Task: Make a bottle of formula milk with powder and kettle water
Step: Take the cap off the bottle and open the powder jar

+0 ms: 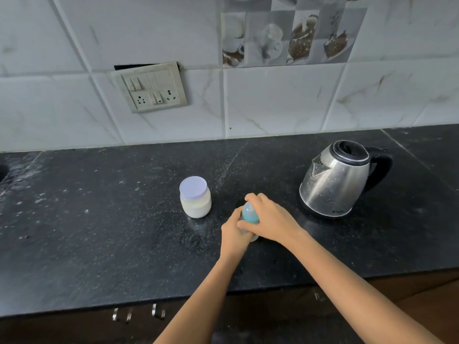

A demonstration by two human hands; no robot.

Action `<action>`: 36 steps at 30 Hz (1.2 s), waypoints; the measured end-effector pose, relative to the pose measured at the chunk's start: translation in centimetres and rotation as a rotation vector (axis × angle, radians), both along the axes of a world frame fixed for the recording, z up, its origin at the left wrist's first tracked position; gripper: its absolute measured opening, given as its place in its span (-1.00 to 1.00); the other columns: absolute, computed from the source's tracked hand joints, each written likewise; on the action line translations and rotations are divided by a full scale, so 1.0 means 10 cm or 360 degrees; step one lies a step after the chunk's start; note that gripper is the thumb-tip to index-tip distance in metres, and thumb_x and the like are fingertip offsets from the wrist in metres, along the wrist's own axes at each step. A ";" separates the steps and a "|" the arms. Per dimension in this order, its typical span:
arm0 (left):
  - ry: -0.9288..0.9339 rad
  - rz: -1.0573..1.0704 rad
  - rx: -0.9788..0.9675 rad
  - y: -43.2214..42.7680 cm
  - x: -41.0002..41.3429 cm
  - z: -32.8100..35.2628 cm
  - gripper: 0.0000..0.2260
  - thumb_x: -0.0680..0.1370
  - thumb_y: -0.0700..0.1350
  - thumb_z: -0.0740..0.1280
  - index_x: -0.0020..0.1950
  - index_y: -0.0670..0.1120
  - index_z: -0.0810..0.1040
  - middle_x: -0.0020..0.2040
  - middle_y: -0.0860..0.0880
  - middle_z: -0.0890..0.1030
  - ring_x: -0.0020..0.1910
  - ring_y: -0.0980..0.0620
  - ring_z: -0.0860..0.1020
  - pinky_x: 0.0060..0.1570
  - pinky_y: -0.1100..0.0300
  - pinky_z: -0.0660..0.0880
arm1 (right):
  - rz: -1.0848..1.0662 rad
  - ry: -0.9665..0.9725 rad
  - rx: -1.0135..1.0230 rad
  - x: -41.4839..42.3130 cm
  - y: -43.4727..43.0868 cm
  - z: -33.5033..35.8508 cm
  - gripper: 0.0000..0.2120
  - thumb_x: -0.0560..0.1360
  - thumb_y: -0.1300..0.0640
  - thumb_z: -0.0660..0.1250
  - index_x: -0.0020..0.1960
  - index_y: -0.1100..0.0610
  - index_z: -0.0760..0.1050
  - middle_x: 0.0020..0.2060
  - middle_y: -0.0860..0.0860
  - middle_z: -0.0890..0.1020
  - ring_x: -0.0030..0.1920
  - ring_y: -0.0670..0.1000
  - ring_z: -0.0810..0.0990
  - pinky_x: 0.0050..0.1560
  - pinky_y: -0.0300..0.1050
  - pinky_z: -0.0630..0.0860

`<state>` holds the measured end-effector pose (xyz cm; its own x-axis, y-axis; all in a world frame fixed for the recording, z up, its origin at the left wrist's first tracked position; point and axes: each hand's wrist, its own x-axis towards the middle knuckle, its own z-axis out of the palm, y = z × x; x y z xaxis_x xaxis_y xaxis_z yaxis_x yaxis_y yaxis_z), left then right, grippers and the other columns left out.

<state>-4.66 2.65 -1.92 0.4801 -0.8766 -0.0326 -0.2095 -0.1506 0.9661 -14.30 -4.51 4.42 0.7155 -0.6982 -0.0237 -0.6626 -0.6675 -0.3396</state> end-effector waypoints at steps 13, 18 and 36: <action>0.0004 -0.0056 -0.0094 -0.05 0.10 -0.15 -0.60 0.36 -0.02 0.55 0.13 0.15 0.52 0.06 0.15 0.63 0.10 0.20 0.57 0.16 0.20 0.49 | 0.0505 0.0069 0.0115 -0.08 -0.35 0.62 -0.69 0.44 0.07 0.36 0.11 0.00 0.32 -0.02 -0.02 0.44 -0.06 0.00 0.47 -0.14 -0.08 0.46; 0.0020 -0.0030 -0.0101 -0.05 0.09 -0.17 -0.55 0.37 -0.06 0.55 0.19 0.16 0.49 0.15 0.16 0.59 0.18 0.16 0.53 0.27 0.14 0.46 | -0.0089 -0.0501 0.0445 -0.53 -0.43 0.54 -0.57 0.43 0.07 0.43 0.17 0.01 0.26 0.02 -0.07 0.43 -0.02 -0.08 0.48 -0.10 -0.19 0.43; -0.0117 -0.0054 0.0001 -0.04 0.08 -0.22 -0.45 0.38 -0.05 0.55 0.31 0.10 0.44 0.19 0.18 0.53 0.20 0.19 0.48 0.24 0.26 0.39 | -0.0705 -0.0786 0.0266 -1.01 -0.09 -0.98 -0.30 0.32 0.11 0.58 0.37 0.08 0.34 0.30 0.04 0.40 0.33 -0.02 0.33 0.24 -0.12 0.36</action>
<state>-3.90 2.29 -4.16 0.4511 -0.8925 0.0010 -0.2850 -0.1431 0.9478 -24.44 -5.36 -5.42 0.3178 -0.9430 0.0992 -0.6019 -0.2815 -0.7473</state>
